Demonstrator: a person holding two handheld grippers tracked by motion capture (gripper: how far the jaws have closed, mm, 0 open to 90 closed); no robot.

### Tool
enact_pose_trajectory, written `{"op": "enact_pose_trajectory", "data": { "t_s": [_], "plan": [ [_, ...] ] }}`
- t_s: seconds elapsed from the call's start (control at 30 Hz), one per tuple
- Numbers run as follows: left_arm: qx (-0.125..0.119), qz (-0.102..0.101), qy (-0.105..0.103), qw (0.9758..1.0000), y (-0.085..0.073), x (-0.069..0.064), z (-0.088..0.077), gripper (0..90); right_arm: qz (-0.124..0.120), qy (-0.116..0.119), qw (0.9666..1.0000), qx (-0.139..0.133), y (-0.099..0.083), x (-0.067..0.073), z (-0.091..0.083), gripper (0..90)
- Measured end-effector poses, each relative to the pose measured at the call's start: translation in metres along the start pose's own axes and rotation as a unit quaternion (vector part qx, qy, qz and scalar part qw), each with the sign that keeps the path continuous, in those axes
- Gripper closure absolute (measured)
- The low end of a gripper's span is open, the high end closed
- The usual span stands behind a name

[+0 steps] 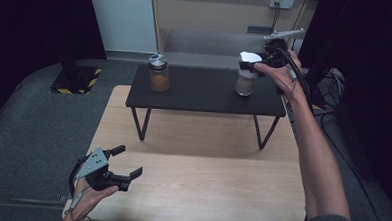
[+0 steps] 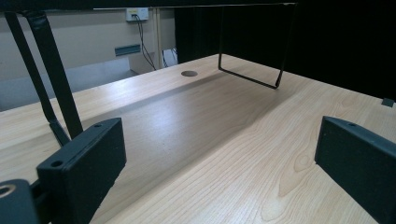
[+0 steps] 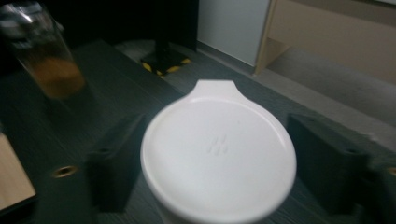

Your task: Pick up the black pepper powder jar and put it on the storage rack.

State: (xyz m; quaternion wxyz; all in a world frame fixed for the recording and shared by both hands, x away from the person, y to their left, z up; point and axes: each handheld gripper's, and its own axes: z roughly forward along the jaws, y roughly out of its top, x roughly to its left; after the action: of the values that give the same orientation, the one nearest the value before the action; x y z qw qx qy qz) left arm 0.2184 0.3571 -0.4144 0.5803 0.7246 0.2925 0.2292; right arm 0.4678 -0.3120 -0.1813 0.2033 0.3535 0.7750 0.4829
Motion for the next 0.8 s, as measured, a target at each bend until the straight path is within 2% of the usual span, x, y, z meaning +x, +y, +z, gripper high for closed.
{"op": "enact_pose_trajectory", "data": {
  "t_s": [0.03, 0.1, 0.17, 0.23, 0.3, 0.37, 0.47, 0.57, 0.67, 0.7, 0.8],
  "plan": [
    [0.000, 0.000, 0.000, 1.0000, 0.000, 0.000, 0.000, 0.8, 0.004, -0.001, 1.0000, -0.006, -0.001, 0.000, -0.002, 14.8],
    [-0.002, 0.000, 0.000, 1.0000, 0.000, 0.000, 0.000, 0.8, -0.008, -0.019, 0.9995, -0.022, -0.004, 0.005, -0.008, 9.1],
    [-0.002, 0.001, 0.000, 1.0000, 0.000, 0.000, 0.000, 0.8, 0.006, -0.010, 0.9992, -0.038, -0.007, 0.002, -0.016, 8.0],
    [-0.002, 0.001, -0.002, 1.0000, 0.000, 0.000, 0.000, 0.8, 0.008, -0.007, 0.9988, -0.048, -0.009, 0.002, -0.026, 5.7],
    [-0.001, 0.002, -0.003, 1.0000, 0.000, 0.000, 0.000, 0.8, 0.000, -0.014, 0.9981, -0.060, -0.012, 0.005, -0.037, 5.5],
    [-0.001, 0.003, -0.003, 1.0000, 0.001, -0.001, 0.001, 0.7, 0.002, 0.001, 0.9972, -0.075, -0.017, 0.001, -0.049, 6.7],
    [-0.001, 0.004, -0.003, 1.0000, 0.001, -0.001, 0.001, 0.7, -0.008, 0.008, 0.9953, -0.097, -0.026, 0.002, -0.067, 6.5],
    [0.002, 0.008, -0.003, 1.0000, 0.002, -0.001, 0.002, 0.7, -0.020, 0.035, 0.9916, -0.123, -0.040, -0.002, -0.081, 6.4],
    [0.000, 0.006, -0.003, 1.0000, 0.001, -0.001, 0.002, 0.7, -0.023, 0.056, 0.9870, -0.149, -0.055, -0.003, -0.093, 5.7],
    [0.001, 0.006, -0.003, 1.0000, 0.001, -0.001, 0.002, 0.7, -0.029, 0.061, 0.9853, -0.157, -0.061, -0.002, -0.098, 5.8],
    [0.003, 0.008, -0.004, 1.0000, 0.002, -0.001, 0.003, 0.7, -0.037, 0.070, 0.9829, -0.166, -0.069, 0.003, -0.108, 5.5]
  ]
}}
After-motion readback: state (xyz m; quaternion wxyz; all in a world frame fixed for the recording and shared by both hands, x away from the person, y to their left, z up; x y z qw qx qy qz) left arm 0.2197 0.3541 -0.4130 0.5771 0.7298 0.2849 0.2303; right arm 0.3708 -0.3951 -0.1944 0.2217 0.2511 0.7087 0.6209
